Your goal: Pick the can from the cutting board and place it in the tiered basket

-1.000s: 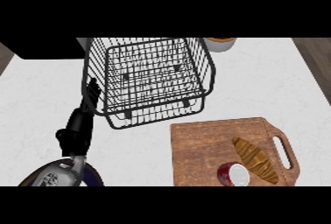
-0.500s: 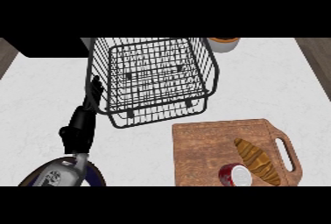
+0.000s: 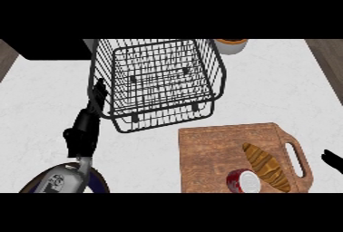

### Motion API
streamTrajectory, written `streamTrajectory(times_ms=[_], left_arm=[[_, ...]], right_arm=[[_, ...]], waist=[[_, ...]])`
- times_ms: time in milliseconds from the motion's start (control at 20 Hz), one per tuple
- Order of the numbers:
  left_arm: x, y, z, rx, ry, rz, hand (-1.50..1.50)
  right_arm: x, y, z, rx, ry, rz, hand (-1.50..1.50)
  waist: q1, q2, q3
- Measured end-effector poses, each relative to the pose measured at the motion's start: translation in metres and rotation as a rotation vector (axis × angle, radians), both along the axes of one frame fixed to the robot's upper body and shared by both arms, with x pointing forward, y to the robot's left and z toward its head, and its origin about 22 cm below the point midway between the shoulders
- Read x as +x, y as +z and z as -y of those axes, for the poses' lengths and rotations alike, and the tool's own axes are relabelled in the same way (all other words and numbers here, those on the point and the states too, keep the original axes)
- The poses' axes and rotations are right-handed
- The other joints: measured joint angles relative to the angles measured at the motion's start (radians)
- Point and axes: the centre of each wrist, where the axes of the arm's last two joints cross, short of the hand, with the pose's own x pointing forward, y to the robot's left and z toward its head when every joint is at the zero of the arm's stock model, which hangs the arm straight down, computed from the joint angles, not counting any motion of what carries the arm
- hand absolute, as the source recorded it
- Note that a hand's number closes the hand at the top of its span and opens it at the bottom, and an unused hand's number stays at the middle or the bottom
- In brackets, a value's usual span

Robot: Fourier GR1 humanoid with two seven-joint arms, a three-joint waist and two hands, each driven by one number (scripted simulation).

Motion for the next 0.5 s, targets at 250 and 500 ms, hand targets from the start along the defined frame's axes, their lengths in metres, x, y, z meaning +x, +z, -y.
streamTrajectory(times_ms=[250, 500], left_arm=[[-0.003, 0.006, 0.002, -0.008, -0.006, 0.001, 0.00], [-0.003, 0.004, 0.002, -0.009, -0.006, 0.005, 0.00]], right_arm=[[0.003, -0.001, -0.016, -0.068, -0.020, -0.022, -1.50], [0.006, -0.004, -0.027, -0.108, -0.012, -0.038, -1.50]], waist=[[0.007, -0.001, 0.001], [0.004, -0.001, 0.002]])
